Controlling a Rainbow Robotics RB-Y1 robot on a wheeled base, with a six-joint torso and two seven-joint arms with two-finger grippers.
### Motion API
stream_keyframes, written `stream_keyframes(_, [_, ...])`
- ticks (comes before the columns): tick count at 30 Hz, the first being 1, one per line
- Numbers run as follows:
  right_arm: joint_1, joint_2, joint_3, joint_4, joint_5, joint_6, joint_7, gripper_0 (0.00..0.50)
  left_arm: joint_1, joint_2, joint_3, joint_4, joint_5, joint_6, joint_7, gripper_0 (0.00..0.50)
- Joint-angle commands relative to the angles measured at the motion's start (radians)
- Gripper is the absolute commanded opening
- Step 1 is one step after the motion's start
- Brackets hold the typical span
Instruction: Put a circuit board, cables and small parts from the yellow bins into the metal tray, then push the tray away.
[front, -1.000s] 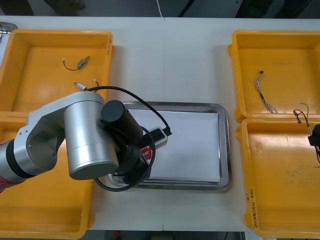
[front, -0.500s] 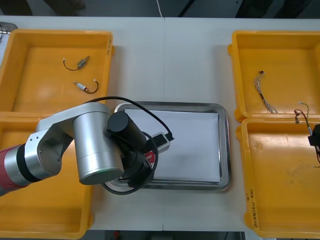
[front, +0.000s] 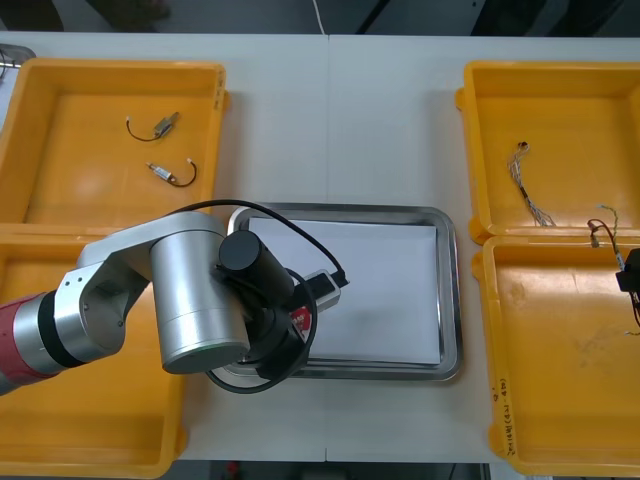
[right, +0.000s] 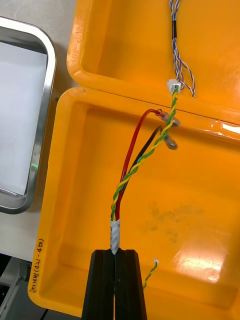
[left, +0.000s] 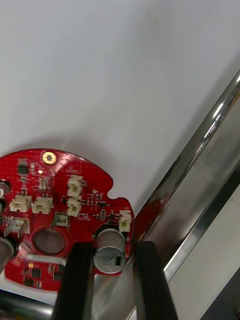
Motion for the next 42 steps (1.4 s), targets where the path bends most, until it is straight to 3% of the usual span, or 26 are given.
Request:
stream_keyframes(1, [-0.017, -0.041, 0.010, -0.027, 0.008, 0.004, 0.045, 0.000, -0.037, 0.011, -0.014, -0.010, 0.005, -0.013, 0.115, 0.398])
stream_keyframes(4, [-0.017, -0.041, 0.010, -0.027, 0.007, 0.004, 0.045, 0.000, -0.037, 0.011, -0.014, -0.010, 0.006, -0.013, 0.121, 0.454])
stream_keyframes(9, [-0.017, -0.041, 0.010, -0.027, 0.004, 0.004, 0.045, 0.000, -0.038, 0.011, -0.014, -0.012, 0.006, -0.013, 0.129, 0.500])
stream_keyframes(17, [-0.017, -0.041, 0.010, -0.027, -0.001, 0.004, 0.045, 0.000, -0.040, 0.010, 0.043, -0.032, 0.037, 0.025, 0.146, 0.500])
stream_keyframes(27, [-0.018, -0.041, 0.010, -0.034, -0.009, 0.004, 0.045, 0.000, -0.081, -0.029, 0.270, -0.059, 0.169, 0.248, 0.174, 0.500])
stream_keyframes(33, [-0.040, -0.045, 0.030, -0.034, -0.015, 0.004, 0.045, 0.000, -0.109, -0.067, 0.391, -0.047, 0.174, 0.373, 0.203, 0.500])
stream_keyframes(42, [-0.116, -0.052, 0.118, -0.034, -0.023, 0.004, 0.045, 0.000, -0.121, -0.062, 0.557, 0.048, 0.172, 0.435, 0.230, 0.500])
